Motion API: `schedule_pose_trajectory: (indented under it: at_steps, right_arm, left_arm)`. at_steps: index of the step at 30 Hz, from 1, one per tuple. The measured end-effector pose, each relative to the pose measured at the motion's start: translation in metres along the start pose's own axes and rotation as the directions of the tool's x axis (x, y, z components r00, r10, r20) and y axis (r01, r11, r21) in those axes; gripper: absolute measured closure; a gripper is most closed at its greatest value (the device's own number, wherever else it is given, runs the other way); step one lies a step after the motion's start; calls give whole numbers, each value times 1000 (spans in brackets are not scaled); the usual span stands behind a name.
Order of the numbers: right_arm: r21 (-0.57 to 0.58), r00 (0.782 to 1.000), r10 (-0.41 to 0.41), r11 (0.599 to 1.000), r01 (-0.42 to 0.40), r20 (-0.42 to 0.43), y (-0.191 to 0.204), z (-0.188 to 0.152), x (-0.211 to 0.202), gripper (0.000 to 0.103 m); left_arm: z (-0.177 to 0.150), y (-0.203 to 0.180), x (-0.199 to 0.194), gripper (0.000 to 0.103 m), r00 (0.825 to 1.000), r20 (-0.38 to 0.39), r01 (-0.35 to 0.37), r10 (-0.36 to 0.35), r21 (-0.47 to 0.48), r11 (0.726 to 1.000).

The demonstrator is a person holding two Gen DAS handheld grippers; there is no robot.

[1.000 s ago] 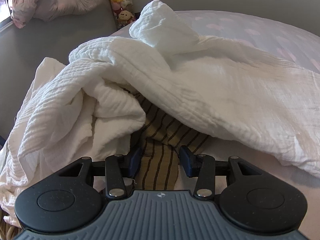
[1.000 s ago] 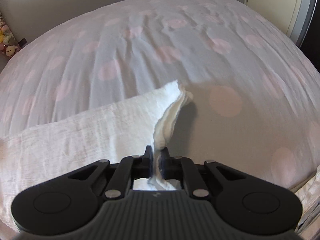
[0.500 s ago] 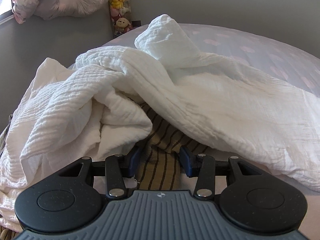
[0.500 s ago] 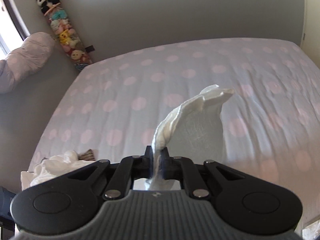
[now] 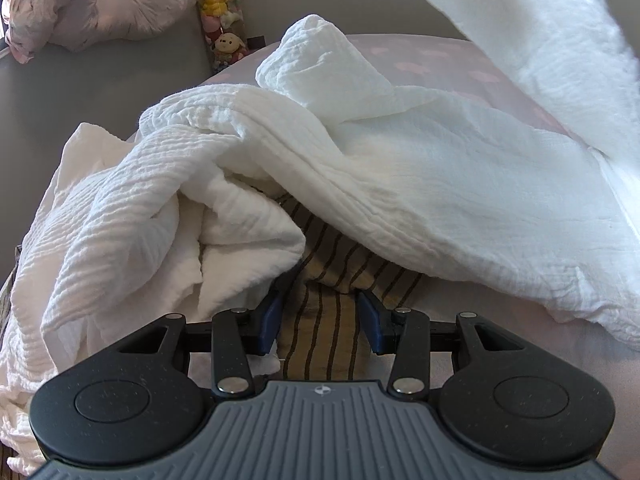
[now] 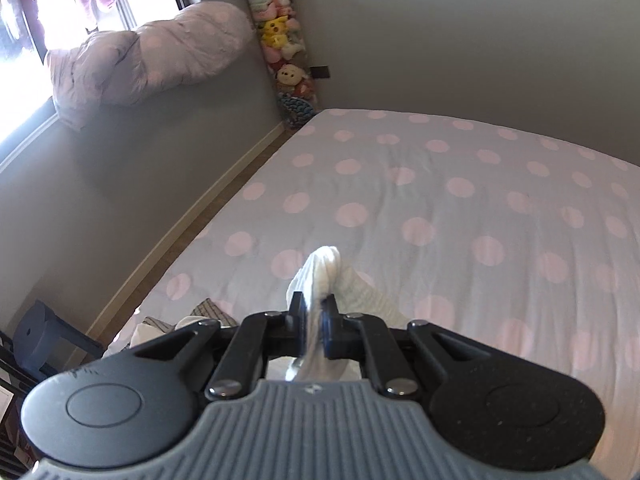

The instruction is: Fold clothes

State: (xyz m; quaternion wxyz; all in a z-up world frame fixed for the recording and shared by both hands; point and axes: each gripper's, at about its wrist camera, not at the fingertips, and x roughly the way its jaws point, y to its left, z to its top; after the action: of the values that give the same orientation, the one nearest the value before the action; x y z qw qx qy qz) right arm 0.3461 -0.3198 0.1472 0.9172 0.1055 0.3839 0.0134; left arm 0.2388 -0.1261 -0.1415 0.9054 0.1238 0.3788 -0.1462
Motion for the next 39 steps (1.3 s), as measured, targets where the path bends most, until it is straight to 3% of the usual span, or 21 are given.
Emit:
schedule_pose_trajectory:
  at_steps: [7,17,21,24,32,39]
  right_arm:
    - [-33,1000,-9,999,10,9,59,3,55,94]
    - [-57,993,66,996,-72,-100,92,-27,123,93]
    - [-51,990,95,994,-101,-103,95,-32,129,77]
    - [-72,990,106,991,-113,-88,95,-31,121,76]
    - [-85,993,59,994,-68,-98,50,-48,87,75]
    - [-84,984,-44,996,30,-174,-29,-129,64,75]
  left_arm:
    - [-2,12,4,62,999,7,48,-47,-52,998]
    - [-2,18,6,62,998,11,65,-64,-68,996]
    - [-1,17,6,62,998,12,64,-64,-65,996]
    - [0,17,7,62,998,13,64,-63,-65,996]
    - [-3,17,1,62,997,19,73,-72,-72,995]
    - [-3,16,1,62,998,15,70,-69,-72,995]
